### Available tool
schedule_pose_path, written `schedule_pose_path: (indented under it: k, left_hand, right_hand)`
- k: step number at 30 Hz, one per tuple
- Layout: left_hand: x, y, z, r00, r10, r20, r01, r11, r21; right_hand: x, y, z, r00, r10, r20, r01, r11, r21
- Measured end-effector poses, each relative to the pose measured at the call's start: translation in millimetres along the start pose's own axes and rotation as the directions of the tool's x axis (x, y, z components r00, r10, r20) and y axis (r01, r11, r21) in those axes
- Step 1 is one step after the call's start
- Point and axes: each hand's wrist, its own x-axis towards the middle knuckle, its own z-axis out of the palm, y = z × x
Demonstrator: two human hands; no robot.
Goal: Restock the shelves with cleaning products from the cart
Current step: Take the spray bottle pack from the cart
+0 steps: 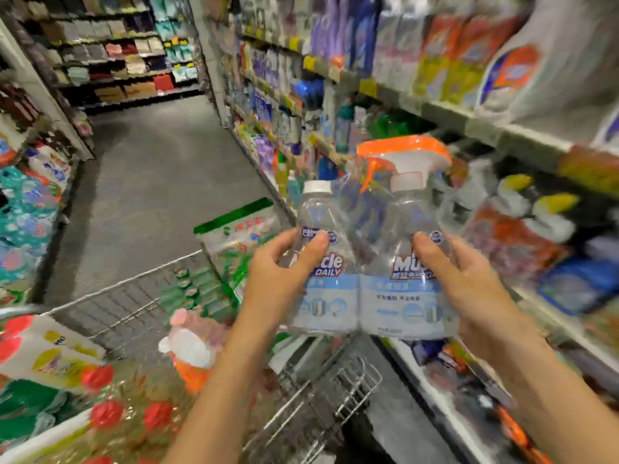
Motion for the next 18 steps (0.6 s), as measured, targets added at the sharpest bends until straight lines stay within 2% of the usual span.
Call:
schedule_pose_path:
  k: [4,8,12,18]
  left_hand:
    - [-32.4,3.1,59.3,0.973,-0.017,0.231,0.03,0.998,-0.054]
    - [-61.9,4.8,116.9,0.909,0.003,0.416,0.02,0.998,-0.051]
    - [-95.0,11.4,167.9,0.795,0.085,0.6,-0.027,0.994,-0.106]
    - [-159.7,15.6,257.9,0.645,0.101,0.757,-0.028,0.994,-0.108]
  right_hand:
    - [-75.9,-12.3,-51.4,0.971,-0.09,-0.22,0.093,0.996,0.004]
    - [-140.6,-17.1,-98.2,0.913,-0.084,-0.399,0.104,0.994,0.028]
    - [-200.0,-14.8,-140.5,0.87,-0.072,-0.487,0.101,0.994,0.034]
    - [-289.8,-6.4,-209.9,0.758,-0.059,-0.65,0.072,0.997,-0.008]
